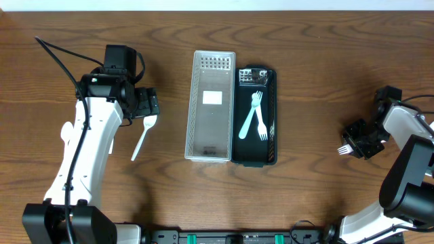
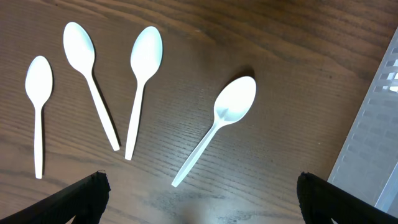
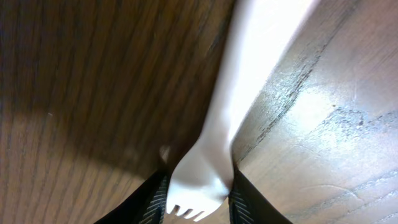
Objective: Pack container
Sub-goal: 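Lower the right gripper onto the last fork and grasp it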
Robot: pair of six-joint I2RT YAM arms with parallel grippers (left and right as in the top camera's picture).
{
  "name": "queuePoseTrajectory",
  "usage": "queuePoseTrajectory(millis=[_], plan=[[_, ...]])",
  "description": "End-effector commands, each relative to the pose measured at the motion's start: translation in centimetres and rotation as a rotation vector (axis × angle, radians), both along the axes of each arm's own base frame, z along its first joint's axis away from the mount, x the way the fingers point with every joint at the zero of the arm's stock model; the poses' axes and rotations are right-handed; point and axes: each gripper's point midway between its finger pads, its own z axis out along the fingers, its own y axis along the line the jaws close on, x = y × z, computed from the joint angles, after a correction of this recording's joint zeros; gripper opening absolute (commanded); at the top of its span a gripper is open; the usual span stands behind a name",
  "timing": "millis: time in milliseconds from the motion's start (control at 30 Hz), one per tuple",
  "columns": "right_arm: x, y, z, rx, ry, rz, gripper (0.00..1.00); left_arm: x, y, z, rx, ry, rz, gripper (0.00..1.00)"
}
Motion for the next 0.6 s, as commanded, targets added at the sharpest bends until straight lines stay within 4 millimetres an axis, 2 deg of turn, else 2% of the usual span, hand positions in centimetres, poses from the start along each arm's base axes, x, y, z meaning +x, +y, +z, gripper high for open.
queuePoseTrajectory(millis=[0, 400, 500, 567], plan=[[-2.6, 0.7, -2.4, 0.020, 0.106, 0.007, 0.33, 0.3, 0.3, 1.0, 0.003, -0.030, 0.019, 0.98], [-2.1, 0.6, -2.3, 0.014, 0.084, 0.035, 0.27, 0.3, 0.3, 1.0, 0.003, -0.029, 0.019, 0.98], [-1.1, 0.3, -1.5, 0.001, 0.045, 0.068, 0.23, 0.3, 0.3, 1.0, 0.003, -0.029, 0.019, 0.98], [0.1, 0.2, -0.1, -0.017, -0.003, 0.107, 0.22, 0.3, 0.3, 1.0, 0.003, -0.030, 0.019, 0.98]])
